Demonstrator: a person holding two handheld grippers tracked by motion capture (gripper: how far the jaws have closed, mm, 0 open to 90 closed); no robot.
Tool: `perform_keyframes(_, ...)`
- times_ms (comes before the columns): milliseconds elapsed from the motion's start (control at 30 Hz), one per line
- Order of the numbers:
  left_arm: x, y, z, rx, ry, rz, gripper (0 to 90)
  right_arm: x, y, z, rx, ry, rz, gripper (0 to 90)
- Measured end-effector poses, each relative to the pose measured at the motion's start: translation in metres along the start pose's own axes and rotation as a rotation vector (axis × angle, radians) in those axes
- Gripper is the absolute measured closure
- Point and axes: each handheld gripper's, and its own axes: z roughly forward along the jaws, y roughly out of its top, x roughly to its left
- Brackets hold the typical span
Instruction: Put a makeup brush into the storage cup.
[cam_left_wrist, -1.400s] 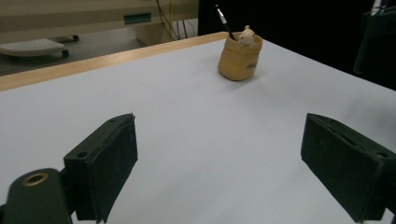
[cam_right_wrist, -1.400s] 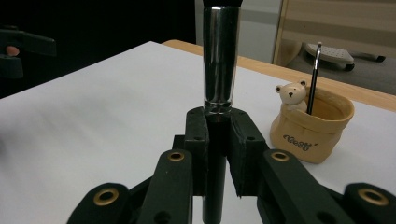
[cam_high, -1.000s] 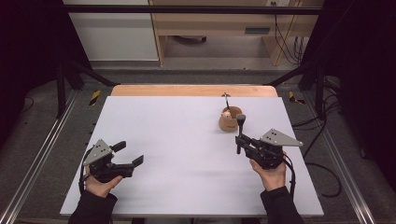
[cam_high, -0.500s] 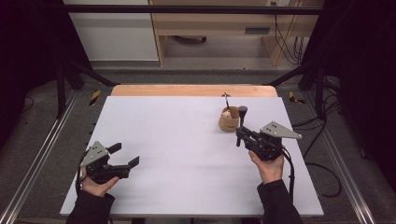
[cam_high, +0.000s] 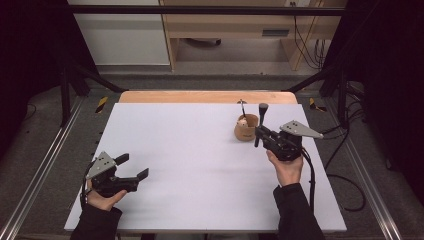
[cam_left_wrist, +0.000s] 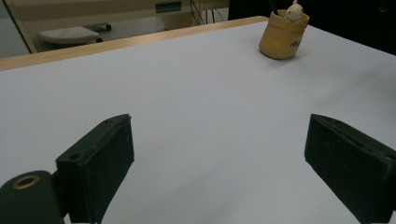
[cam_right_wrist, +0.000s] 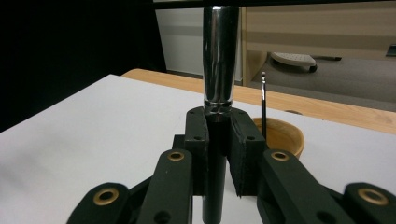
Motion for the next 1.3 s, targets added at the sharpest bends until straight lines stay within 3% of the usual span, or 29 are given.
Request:
perform_keyframes(533,0.000,-0.001,0.003,0.015,-0.004,0.003,7.0,-0.015,0.008,0.021,0.005,-0.075,0.015,79.3)
perform_keyframes(1300,-0.001,-0.002,0.005,0.020,-0.003,0.012,6.8,-0.033,0.020,0.052,0.004,-0.139,0.037,79.3)
